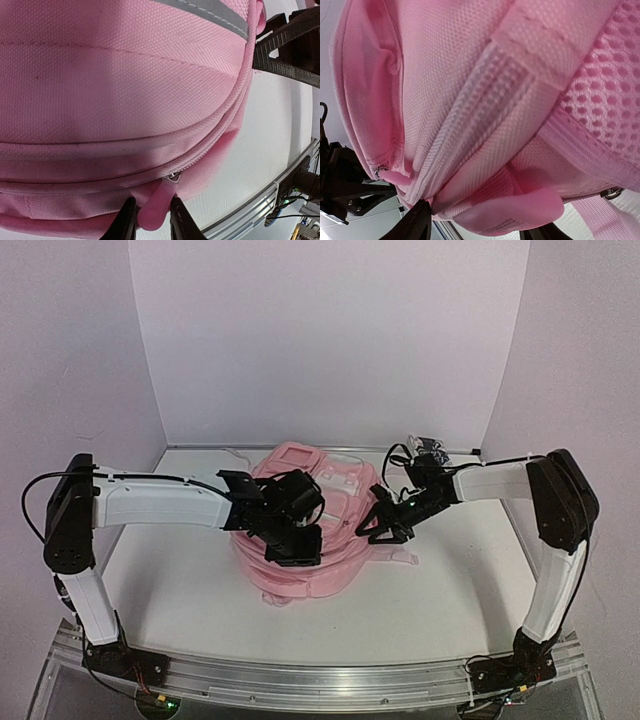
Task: Pack the student bag
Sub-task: Unzip the student bag at the center of the board.
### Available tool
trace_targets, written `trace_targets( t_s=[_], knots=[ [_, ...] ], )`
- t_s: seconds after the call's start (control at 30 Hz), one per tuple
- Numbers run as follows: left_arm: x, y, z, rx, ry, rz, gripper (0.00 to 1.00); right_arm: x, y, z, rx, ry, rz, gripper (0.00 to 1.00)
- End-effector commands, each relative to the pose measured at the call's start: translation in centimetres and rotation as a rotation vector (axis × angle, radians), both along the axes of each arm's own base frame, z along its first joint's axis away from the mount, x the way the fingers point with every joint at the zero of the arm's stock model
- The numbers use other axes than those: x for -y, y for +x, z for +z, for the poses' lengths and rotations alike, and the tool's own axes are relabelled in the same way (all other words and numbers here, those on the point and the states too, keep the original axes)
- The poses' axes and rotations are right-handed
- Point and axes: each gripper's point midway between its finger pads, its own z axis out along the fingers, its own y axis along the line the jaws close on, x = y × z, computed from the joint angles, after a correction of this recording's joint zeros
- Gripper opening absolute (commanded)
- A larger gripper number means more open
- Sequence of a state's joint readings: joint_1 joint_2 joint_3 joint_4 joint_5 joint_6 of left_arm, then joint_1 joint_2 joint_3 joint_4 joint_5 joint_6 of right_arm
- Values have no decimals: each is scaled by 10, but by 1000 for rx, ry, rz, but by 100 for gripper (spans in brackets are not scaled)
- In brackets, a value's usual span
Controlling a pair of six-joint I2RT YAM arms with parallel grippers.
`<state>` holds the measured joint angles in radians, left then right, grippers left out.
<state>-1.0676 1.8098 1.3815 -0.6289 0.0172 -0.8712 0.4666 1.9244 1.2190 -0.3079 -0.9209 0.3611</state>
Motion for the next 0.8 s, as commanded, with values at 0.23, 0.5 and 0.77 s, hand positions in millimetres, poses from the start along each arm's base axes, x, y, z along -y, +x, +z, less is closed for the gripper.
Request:
trace_targets(
  t_s=[0.23, 0.5, 0.77],
  knots=[
    [-1, 0, 36, 32, -100, 8, 0, -8, 18, 0, 57, -23, -10, 2],
    [-50, -12, 36, 42, -9, 86, 0, 12, 32, -1, 88, -68, -67, 0],
    [-135, -15, 29, 78, 152, 268, 0, 49, 49, -7, 98, -127, -125, 0]
  ],
)
